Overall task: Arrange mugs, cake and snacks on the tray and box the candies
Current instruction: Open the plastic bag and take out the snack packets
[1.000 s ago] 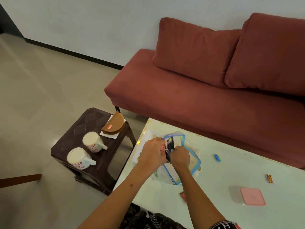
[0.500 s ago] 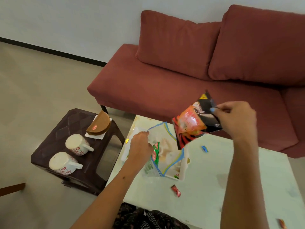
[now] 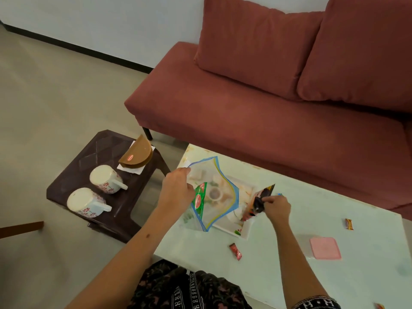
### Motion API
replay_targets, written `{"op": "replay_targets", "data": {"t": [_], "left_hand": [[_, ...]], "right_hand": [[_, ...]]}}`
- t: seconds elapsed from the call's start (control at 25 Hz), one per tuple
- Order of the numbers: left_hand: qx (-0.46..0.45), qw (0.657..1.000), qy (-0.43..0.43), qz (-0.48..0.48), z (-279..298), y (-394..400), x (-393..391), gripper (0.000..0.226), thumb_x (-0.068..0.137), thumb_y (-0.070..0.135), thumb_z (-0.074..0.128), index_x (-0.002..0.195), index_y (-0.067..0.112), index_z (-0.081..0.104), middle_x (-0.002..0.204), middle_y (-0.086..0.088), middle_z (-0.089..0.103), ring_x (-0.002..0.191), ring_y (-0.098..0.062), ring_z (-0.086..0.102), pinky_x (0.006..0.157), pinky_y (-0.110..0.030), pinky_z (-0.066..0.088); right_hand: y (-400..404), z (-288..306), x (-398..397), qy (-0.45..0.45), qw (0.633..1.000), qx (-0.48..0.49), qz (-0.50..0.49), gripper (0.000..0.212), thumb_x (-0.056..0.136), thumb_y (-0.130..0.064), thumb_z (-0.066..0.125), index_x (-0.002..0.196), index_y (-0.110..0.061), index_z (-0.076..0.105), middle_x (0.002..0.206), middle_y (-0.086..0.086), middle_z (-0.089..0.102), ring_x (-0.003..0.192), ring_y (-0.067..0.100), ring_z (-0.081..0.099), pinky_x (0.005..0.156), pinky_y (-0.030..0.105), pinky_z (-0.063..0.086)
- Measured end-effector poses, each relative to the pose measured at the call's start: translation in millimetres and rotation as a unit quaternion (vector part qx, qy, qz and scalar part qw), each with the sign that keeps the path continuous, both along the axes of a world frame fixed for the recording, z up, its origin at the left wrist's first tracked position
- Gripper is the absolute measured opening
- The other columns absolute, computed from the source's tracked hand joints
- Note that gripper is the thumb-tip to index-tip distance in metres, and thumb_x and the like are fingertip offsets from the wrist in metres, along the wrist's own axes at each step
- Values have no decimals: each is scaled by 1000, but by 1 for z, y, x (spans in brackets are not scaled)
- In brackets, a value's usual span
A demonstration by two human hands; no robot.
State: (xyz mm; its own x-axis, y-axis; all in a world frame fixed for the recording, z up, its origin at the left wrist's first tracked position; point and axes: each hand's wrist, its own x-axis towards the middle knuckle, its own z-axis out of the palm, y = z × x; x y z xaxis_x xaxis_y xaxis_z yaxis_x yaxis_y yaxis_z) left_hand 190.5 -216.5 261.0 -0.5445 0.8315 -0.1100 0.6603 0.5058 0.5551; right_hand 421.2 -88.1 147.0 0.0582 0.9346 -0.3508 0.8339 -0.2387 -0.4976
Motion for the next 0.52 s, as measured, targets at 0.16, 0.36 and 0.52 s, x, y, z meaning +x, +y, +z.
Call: {"op": "replay_targets", "data": {"t": [0.16, 0.36, 0.52], "left_hand": [[28, 1000, -6, 8, 1, -2, 3, 46, 78, -3, 55, 123, 3, 56, 107, -17, 65, 94, -31, 62, 80, -35, 50], [36, 999, -23, -12, 0, -1, 8, 44, 78, -3, 55, 123, 1, 56, 117, -14, 65, 104, -28, 62, 93, -40, 52], [25, 999, -39, -28, 0, 6, 16, 43, 81, -1, 54, 124, 1, 55, 119, -13, 64, 107, -25, 60, 92, -35, 50]], "right_hand": [[-19, -56, 8, 44, 996, -78, -26, 32, 79, 4, 52, 99, -6, 75, 110, 13, 72, 101, 33, 64, 87, 34, 51], [-21, -74, 33, 26, 985, -155, -73, 30, 76, -5, 60, 102, -6, 73, 107, 16, 71, 98, 37, 62, 77, 30, 46], [-5, -34, 25, 50, 983, -159, -82, 31, 70, -27, 63, 91, -4, 67, 91, 17, 62, 87, 30, 59, 87, 39, 48]]}}
